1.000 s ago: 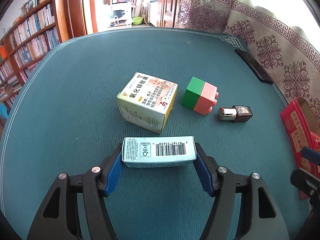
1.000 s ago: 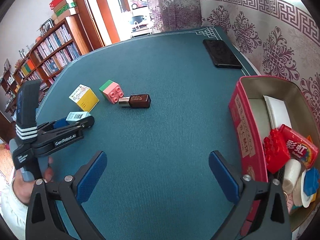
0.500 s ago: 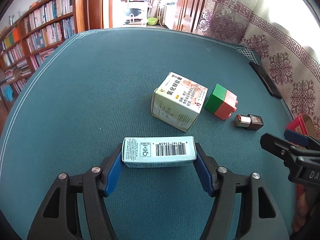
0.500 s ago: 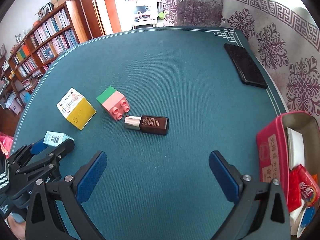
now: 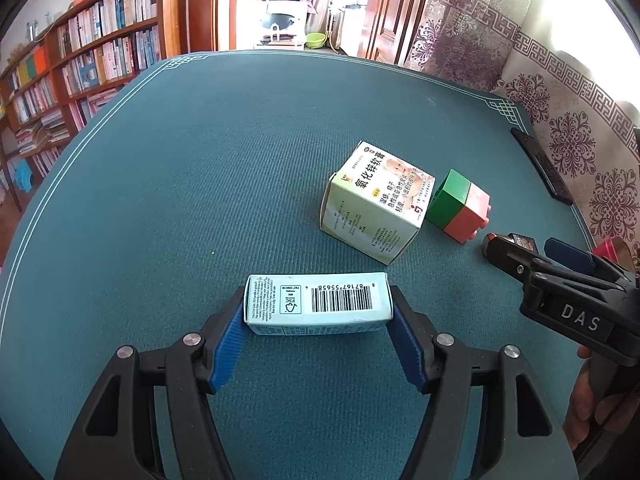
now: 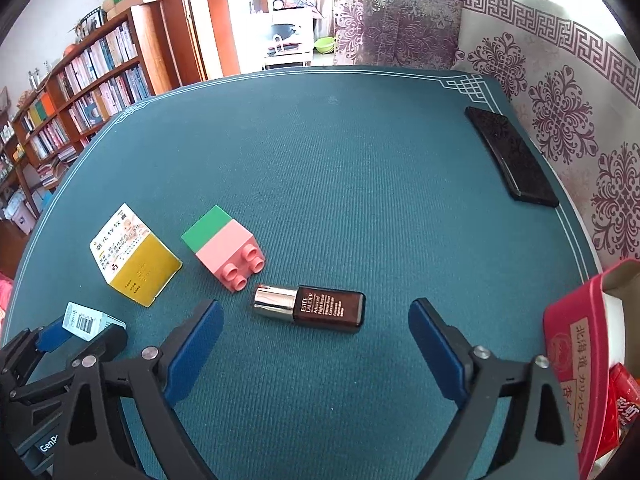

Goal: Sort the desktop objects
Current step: 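Grasp the brown glass bottle with right tool while left tool holds the medicine box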

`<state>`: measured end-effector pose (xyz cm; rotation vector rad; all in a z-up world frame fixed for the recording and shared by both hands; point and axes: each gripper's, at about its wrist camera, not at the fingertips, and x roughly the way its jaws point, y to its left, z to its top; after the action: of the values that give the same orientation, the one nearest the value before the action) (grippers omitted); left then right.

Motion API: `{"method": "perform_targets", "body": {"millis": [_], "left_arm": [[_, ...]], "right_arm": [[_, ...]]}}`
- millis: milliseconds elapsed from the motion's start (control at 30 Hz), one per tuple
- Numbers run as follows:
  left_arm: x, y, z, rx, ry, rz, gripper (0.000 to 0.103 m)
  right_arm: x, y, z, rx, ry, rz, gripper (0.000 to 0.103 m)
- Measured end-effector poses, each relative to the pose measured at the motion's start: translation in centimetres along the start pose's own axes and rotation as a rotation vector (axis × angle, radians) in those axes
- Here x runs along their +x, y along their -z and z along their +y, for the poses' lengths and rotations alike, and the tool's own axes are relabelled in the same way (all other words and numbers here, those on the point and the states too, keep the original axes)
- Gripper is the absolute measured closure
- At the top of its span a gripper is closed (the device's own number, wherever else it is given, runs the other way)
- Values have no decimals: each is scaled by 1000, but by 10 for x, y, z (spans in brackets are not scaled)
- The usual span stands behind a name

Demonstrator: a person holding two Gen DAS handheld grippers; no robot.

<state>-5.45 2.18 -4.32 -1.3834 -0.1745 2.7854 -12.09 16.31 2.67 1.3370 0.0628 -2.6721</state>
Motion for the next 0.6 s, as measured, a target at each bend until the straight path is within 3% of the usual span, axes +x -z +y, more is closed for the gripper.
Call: {"method": "perform_targets", "body": {"millis": [167, 600], "left_arm": [[0, 0, -1, 12, -11, 0, 34], [-3, 1, -5, 31, 6, -7, 34]], "right_arm": [[14, -1, 4, -14, 30, 30, 37], [1, 9, -1, -16, 30, -6, 37]]}}
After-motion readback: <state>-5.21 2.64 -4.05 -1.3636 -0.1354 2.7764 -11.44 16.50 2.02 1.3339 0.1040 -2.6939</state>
